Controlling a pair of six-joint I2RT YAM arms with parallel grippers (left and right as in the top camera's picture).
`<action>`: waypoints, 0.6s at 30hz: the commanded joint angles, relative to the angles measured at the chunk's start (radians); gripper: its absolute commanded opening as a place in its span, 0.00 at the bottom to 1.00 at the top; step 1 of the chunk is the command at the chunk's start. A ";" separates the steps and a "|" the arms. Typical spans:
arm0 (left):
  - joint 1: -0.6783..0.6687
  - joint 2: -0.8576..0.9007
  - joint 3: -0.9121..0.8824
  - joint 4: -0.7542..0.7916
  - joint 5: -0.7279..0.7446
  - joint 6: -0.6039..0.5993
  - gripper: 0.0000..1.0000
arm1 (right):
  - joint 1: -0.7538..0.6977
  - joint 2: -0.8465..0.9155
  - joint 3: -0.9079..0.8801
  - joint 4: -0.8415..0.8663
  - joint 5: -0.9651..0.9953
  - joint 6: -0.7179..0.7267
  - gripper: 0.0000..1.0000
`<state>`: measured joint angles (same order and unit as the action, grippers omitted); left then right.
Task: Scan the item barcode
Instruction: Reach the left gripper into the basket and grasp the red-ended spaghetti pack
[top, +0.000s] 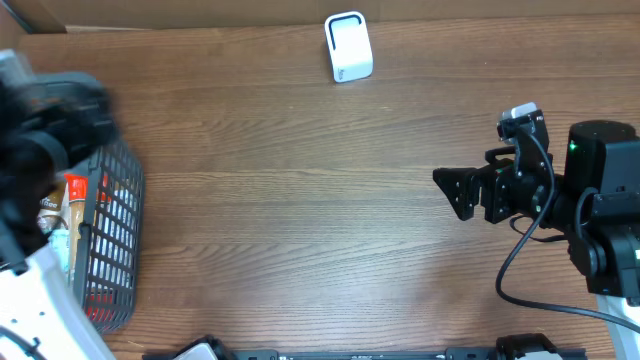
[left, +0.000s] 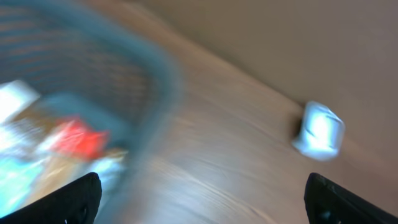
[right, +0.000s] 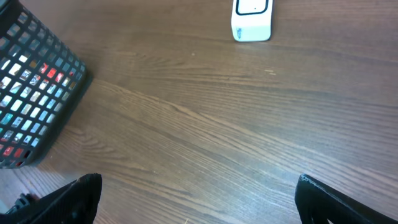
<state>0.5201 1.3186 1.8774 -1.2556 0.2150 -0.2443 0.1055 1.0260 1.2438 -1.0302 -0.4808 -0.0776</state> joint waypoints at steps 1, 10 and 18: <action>0.184 0.021 0.003 -0.029 -0.062 -0.085 0.98 | -0.001 -0.002 0.026 -0.014 -0.004 -0.002 1.00; 0.396 0.108 -0.198 0.046 -0.106 -0.062 0.82 | -0.001 -0.002 0.026 -0.039 0.025 -0.003 1.00; 0.396 0.148 -0.509 0.330 -0.171 -0.018 0.89 | -0.001 0.003 0.026 -0.016 0.035 -0.002 1.00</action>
<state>0.9119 1.4517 1.4452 -0.9802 0.0696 -0.2974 0.1055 1.0260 1.2438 -1.0550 -0.4557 -0.0776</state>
